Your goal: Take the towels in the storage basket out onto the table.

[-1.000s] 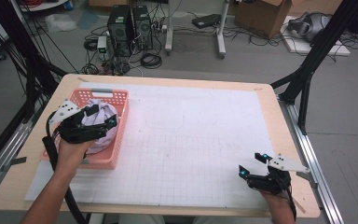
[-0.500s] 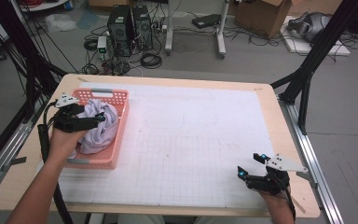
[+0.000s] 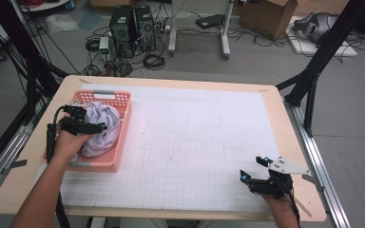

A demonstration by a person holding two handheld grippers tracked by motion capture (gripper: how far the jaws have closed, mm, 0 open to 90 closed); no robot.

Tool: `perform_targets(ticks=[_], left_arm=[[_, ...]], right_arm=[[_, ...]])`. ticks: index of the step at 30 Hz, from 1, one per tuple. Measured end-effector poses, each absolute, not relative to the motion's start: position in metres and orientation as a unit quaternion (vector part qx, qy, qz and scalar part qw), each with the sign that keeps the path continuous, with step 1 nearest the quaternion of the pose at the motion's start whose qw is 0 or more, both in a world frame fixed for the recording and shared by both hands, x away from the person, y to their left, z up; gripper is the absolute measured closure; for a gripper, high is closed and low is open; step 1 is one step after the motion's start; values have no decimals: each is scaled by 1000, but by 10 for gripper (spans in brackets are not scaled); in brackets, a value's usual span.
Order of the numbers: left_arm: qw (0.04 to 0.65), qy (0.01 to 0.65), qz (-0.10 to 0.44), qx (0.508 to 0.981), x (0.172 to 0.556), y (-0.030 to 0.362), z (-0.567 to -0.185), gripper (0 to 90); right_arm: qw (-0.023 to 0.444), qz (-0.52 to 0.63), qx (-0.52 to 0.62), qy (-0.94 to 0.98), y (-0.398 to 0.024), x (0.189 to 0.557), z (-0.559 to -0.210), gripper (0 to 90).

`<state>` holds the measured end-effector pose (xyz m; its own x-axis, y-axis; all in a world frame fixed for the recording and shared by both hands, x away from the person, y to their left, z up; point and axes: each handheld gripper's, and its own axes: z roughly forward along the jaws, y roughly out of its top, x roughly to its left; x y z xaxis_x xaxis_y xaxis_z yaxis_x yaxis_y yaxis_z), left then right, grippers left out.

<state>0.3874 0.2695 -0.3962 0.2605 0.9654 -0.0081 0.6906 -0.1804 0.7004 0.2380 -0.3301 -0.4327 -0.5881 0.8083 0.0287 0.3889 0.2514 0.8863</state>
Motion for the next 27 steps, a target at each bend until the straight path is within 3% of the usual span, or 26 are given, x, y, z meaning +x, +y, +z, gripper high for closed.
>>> perform_targets(ticks=[4, 8, 13, 18, 21, 25, 27], left_arm=[[265, 570, 223, 745, 396, 267, -408, 130], [244, 572, 215, 753, 404, 264, -419, 17], [243, 575, 213, 752, 406, 264, -422, 17], [235, 579, 227, 747, 404, 259, -423, 23], [228, 578, 234, 748, 403, 258, -422, 91], [201, 553, 254, 767, 399, 255, -422, 387], [197, 554, 257, 767, 399, 256, -421, 468]], right_arm=[[221, 467, 398, 758, -330, 237, -433, 165], [222, 466, 397, 759, -331, 237, -434, 166], [221, 469, 398, 757, -332, 237, -433, 166], [190, 477, 380, 769, -338, 245, -428, 166], [175, 477, 382, 772, -344, 253, -432, 166], [171, 468, 404, 767, -350, 263, -441, 166], [178, 468, 412, 761, -351, 265, -442, 166]])
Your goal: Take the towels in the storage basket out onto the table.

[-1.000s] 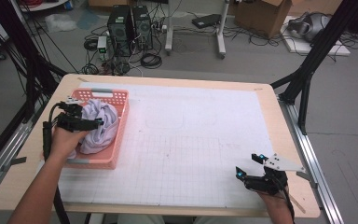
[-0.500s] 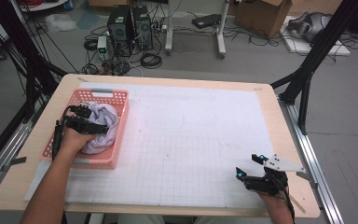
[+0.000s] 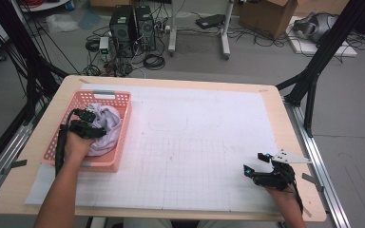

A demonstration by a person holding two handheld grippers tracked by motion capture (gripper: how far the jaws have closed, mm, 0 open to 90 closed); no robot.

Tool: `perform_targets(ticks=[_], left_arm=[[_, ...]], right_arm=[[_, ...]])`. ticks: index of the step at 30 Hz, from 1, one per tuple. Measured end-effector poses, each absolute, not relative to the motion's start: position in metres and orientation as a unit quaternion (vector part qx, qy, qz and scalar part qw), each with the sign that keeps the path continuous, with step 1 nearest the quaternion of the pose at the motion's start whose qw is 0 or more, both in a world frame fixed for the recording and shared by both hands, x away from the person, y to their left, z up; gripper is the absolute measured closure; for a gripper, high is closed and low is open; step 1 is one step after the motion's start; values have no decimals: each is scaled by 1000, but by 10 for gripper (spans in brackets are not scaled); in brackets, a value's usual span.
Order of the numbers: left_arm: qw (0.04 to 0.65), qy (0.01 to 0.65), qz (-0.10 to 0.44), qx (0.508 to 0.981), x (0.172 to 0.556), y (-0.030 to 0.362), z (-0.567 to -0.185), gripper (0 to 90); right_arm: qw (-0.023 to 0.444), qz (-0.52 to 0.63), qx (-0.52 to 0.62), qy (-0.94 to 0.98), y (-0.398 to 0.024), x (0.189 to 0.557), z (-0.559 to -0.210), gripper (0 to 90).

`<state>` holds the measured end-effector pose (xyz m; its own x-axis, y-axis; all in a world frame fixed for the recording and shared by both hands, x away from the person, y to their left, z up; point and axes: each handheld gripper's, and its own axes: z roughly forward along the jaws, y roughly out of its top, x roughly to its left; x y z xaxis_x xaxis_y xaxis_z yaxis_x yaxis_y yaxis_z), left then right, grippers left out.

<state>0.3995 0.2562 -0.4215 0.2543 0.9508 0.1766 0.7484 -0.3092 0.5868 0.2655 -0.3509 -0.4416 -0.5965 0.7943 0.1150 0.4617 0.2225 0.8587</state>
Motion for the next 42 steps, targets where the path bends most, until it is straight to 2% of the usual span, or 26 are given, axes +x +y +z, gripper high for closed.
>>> perform_targets(ticks=[5, 9, 16, 26, 30, 42], left_arm=[[218, 569, 244, 754, 399, 263, -417, 632], [272, 587, 230, 727, 394, 272, -409, 670], [368, 563, 247, 697, 378, 274, -385, 675], [444, 517, 297, 669, 359, 283, -363, 673], [490, 473, 313, 662, 351, 283, -343, 672], [589, 372, 306, 649, 342, 263, -315, 670]], right_arm=[[187, 480, 419, 748, -348, 276, -432, 166], [181, 480, 414, 752, -340, 279, -434, 167], [183, 486, 402, 754, -335, 272, -431, 169], [189, 492, 404, 747, -337, 263, -429, 169], [192, 492, 404, 747, -336, 256, -427, 169], [200, 499, 397, 743, -336, 247, -423, 169]])
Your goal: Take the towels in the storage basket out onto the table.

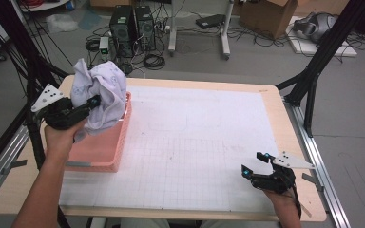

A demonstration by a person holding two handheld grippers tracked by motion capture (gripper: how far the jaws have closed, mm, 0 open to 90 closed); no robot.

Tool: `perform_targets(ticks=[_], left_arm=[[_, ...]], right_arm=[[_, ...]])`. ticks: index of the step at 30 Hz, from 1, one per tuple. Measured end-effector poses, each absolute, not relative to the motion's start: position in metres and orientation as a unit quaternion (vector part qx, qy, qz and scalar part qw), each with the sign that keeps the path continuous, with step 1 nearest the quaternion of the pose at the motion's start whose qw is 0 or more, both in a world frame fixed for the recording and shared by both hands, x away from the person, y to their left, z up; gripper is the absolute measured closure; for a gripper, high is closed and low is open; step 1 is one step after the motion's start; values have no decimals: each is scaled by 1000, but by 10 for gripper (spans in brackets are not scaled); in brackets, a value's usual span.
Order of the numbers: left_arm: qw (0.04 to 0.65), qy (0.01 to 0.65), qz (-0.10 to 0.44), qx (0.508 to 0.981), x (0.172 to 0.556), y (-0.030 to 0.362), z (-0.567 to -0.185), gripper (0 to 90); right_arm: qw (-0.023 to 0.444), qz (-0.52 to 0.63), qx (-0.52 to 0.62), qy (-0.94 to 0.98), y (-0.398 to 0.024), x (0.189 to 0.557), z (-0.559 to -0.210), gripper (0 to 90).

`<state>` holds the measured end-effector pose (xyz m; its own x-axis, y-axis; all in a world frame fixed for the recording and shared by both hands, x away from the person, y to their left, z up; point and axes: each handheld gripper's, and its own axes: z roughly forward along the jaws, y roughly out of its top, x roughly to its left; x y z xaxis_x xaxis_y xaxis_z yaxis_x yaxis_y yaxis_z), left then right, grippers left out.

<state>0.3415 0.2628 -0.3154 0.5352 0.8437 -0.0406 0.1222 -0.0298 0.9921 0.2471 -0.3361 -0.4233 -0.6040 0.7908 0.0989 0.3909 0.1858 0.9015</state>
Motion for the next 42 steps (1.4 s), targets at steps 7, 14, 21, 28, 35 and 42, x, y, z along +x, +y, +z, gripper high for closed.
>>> perform_targets(ticks=[7, 14, 21, 28, 35, 42], left_arm=[[624, 330, 284, 649, 338, 243, -305, 669], [644, 285, 263, 660, 334, 213, -294, 667], [651, 252, 241, 675, 336, 173, -293, 663], [652, 232, 208, 691, 343, 128, -309, 657], [638, 216, 184, 715, 346, 86, -333, 654], [617, 216, 165, 739, 349, 50, -358, 650]], right_arm=[[201, 501, 395, 743, -336, 249, -424, 169], [200, 500, 395, 744, -334, 249, -424, 169], [201, 500, 393, 745, -334, 249, -425, 168], [201, 499, 394, 745, -336, 249, -426, 169], [202, 496, 397, 745, -338, 248, -427, 169], [204, 494, 401, 744, -342, 248, -427, 169]])
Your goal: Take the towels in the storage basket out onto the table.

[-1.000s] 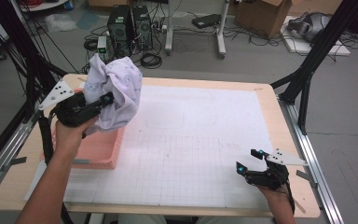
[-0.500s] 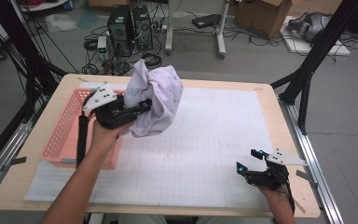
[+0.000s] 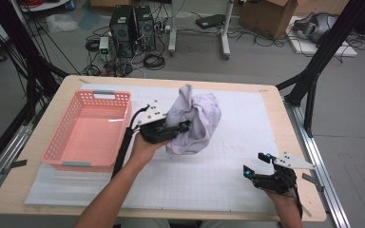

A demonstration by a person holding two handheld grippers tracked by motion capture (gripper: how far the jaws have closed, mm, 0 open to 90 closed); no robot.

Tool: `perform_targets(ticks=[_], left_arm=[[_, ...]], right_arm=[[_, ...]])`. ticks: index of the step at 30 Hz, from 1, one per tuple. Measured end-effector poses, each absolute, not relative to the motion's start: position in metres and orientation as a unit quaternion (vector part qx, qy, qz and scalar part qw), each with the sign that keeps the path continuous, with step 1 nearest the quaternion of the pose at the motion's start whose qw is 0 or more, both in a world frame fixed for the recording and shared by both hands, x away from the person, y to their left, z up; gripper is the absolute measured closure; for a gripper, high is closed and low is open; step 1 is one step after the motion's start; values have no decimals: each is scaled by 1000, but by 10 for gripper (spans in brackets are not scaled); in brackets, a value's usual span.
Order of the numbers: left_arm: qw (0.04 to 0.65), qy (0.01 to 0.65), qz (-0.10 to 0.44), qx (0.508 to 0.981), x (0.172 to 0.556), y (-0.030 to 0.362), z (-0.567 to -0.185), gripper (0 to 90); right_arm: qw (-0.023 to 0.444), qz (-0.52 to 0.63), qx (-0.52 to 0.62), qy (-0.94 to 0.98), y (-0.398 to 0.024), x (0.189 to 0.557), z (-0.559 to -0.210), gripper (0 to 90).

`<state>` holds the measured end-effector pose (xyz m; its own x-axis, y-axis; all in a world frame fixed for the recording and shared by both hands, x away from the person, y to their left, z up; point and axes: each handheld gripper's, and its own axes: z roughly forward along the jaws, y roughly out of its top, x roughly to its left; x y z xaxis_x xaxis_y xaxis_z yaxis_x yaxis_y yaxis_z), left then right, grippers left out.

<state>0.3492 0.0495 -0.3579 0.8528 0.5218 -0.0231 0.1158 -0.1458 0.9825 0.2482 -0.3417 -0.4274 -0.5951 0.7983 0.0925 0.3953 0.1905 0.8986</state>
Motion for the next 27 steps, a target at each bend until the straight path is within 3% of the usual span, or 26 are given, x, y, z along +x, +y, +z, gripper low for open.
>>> perform_targets(ticks=[12, 14, 19, 23, 27], left_arm=[[564, 255, 145, 772, 368, -6, -420, 633], [557, 261, 139, 776, 369, -7, -423, 568], [545, 301, 146, 769, 364, 5, -408, 218], [563, 298, 182, 749, 351, 30, -390, 196], [562, 304, 184, 747, 343, 50, -391, 195]], right_arm=[[201, 490, 405, 745, -344, 250, -431, 169], [201, 490, 405, 746, -344, 250, -431, 169], [200, 487, 409, 746, -346, 252, -433, 169], [199, 488, 410, 745, -345, 254, -433, 168], [200, 489, 409, 744, -344, 256, -431, 168]])
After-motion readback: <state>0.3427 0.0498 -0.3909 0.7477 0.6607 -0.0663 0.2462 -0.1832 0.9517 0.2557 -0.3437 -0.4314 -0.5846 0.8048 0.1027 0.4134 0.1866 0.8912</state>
